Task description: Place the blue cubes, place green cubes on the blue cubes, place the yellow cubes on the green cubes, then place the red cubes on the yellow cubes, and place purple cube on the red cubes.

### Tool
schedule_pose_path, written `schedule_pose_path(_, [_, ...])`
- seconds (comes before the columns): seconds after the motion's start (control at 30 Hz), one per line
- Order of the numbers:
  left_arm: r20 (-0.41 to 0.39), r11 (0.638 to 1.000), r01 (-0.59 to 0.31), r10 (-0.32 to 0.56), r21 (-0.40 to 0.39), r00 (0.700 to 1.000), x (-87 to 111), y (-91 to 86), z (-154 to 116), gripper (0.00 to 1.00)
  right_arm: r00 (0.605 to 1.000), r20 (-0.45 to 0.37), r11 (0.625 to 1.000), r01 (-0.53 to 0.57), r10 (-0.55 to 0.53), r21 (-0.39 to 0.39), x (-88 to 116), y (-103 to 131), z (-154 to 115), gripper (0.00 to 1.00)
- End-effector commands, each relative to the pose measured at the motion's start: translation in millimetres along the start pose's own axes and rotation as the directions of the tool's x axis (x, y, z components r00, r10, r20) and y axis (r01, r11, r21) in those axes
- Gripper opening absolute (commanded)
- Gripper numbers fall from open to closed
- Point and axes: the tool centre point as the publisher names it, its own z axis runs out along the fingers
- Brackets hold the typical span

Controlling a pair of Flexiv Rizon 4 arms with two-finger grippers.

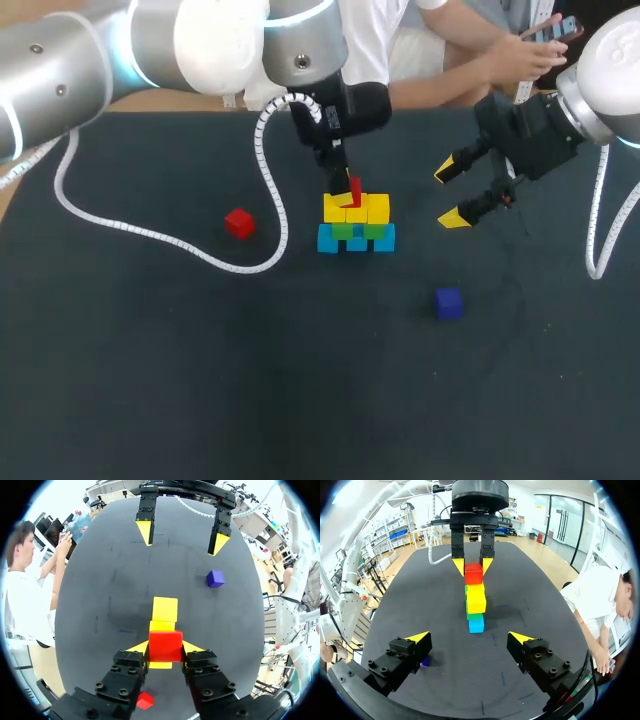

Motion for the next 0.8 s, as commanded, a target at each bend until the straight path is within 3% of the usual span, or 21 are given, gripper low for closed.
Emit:
schedule_pose_path(0.03, [-0.004, 1.000, 0.002, -0.002, -0.002, 1.000, -0.4, 0.4, -0.1, 0.00, 1.000, 0.002, 1.000, 0.001, -0.001, 0.001, 0.3, 0.5, -0.1, 1.00])
schedule_pose_path(0.43, [-0.004, 1.000, 0.012, -0.012, -0.009, 1.000, 1.1, -0.1, 0.4, 0.00, 1.000, 0.002, 1.000, 0.001, -0.001, 0.001, 0.3, 0.5, -0.1, 1.00])
schedule_pose_path(0.5, [-0.005, 1.000, 0.019, -0.019, -0.008, 1.000, 1.5, -0.2, 0.8, 0.22, 1.000, 0.002, 1.000, 0.001, -0.001, 0.001, 0.3, 0.5, -0.1, 1.00])
schedule_pose_path(0.57, [-0.002, 1.000, 0.024, -0.024, -0.009, 1.000, 1.5, -0.2, 1.0, 0.54, 1.000, 0.002, 1.000, 0.001, -0.001, 0.001, 0.3, 0.5, -0.1, 1.00])
schedule_pose_path(0.6, [-0.003, 1.000, 0.027, -0.027, -0.009, 1.000, 1.5, -0.2, 0.9, 0.92, 1.000, 0.002, 1.000, 0.001, -0.001, 0.001, 0.3, 0.5, -0.1, 1.00])
schedule_pose_path(0.63, [-0.004, 0.999, 0.032, -0.032, -0.011, 0.999, 1.5, -0.3, 0.9, 1.00, 1.000, 0.002, 1.000, 0.001, -0.001, 0.001, 0.3, 0.5, -0.1, 1.00])
schedule_pose_path(0.8, [0.001, 0.999, 0.044, -0.044, -0.017, 0.999, 3.8, -1.8, -0.9, 1.00, 1.000, 0.002, 1.000, 0.001, -0.001, 0.001, 0.3, 0.5, -0.1, 1.00])
